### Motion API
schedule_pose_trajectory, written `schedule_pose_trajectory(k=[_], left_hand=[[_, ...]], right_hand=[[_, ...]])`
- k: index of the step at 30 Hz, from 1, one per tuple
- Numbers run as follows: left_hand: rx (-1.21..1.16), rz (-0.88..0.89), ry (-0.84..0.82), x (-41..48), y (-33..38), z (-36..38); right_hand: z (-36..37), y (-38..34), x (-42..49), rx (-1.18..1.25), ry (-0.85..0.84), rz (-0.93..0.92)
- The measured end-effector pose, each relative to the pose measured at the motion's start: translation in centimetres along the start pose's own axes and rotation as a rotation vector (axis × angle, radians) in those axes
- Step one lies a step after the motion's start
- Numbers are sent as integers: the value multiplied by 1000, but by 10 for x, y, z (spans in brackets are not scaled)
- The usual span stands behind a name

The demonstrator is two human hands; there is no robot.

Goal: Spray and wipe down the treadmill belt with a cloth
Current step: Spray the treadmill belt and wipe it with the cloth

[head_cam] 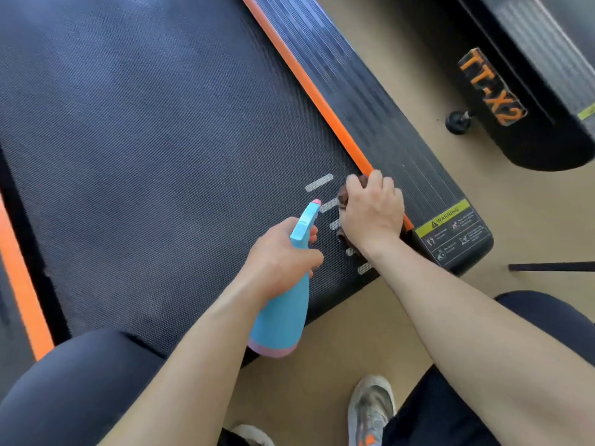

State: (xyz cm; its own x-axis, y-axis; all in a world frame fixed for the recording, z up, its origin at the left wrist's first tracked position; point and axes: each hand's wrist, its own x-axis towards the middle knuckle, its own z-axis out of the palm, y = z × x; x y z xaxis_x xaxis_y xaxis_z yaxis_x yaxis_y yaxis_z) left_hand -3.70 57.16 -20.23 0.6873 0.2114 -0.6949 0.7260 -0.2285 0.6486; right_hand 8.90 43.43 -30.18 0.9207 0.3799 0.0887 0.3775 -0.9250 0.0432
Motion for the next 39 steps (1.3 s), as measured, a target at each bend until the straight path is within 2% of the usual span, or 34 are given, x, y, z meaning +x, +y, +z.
schedule_pose_trajectory(k=[3,9,12,16,21,25,29,34,39], left_hand=[[7,-12,8,0,-3,0],[16,-9,0,-2,0,-3],[6,2,9,1,5,-5],[15,4,40,6,3,-9],[36,-1,65,7,-1,-11],[51,-10,62,5,-3,-11],[91,-31,10,5,0,-8],[88,-31,10,6,0,-4],[44,-31,79,2,-6,-7]], right_hand=[[-4,-9,14,8,-44,33],[-16,34,-62,12,-95,-7],[-11,27,-33,-20,-49,-45],[0,-13,31,4,17,-2],[0,-41,75,9,-2,-44],[-2,-9,22,49,24,-46],[-9,24,-43,56,-24,-65],[10,0,7,45,45,-95],[12,-32,38,163,76,18]])
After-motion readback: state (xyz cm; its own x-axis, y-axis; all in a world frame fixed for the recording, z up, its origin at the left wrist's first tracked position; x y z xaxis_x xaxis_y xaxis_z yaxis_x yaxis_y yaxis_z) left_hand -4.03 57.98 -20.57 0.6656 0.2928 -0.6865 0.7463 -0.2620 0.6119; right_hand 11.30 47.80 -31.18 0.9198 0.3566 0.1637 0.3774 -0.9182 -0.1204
